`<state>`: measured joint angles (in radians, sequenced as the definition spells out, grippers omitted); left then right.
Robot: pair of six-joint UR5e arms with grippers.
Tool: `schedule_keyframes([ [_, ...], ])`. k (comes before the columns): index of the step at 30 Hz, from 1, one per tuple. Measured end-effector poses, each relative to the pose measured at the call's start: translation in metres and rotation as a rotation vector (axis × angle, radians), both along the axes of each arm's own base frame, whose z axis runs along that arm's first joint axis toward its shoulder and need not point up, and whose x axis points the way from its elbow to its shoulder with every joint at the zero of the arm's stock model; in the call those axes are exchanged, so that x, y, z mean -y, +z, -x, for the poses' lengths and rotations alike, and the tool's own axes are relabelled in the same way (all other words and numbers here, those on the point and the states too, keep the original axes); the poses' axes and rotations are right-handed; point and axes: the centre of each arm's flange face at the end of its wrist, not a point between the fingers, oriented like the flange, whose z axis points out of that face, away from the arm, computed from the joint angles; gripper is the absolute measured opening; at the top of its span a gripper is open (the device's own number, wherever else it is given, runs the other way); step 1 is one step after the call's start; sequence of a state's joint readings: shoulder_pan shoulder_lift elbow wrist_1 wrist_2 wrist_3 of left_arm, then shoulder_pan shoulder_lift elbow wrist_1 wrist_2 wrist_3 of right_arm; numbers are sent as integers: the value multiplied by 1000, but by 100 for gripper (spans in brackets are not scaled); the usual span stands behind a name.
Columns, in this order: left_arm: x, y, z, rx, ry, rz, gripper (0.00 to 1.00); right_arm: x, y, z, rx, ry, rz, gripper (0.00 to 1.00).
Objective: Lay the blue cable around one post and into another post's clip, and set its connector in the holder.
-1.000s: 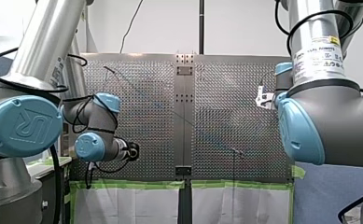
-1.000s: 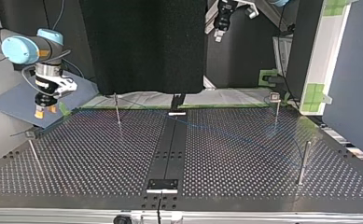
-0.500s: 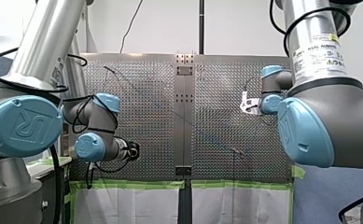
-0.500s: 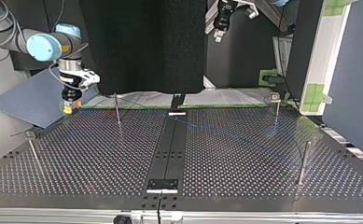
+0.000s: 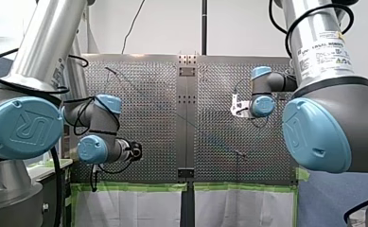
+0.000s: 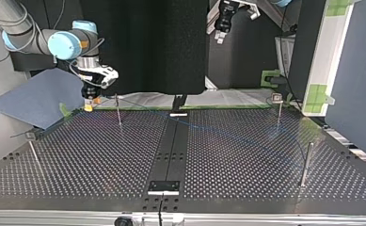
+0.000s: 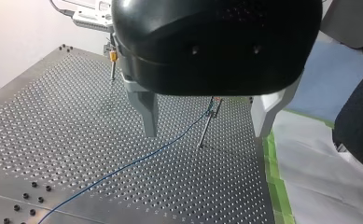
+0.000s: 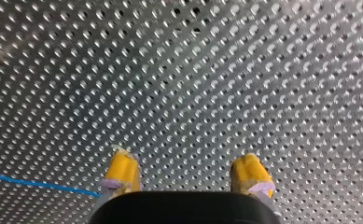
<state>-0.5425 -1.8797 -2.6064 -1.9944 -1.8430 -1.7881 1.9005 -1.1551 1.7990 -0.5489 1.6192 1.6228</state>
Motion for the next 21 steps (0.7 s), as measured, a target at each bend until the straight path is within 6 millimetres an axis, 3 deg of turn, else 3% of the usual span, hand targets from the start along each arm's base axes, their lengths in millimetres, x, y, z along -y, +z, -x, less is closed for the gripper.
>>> schedule_keyframes([
  [21, 0, 0, 0, -21, 10, 63, 100, -77, -17, -69, -18, 30, -86, 100],
])
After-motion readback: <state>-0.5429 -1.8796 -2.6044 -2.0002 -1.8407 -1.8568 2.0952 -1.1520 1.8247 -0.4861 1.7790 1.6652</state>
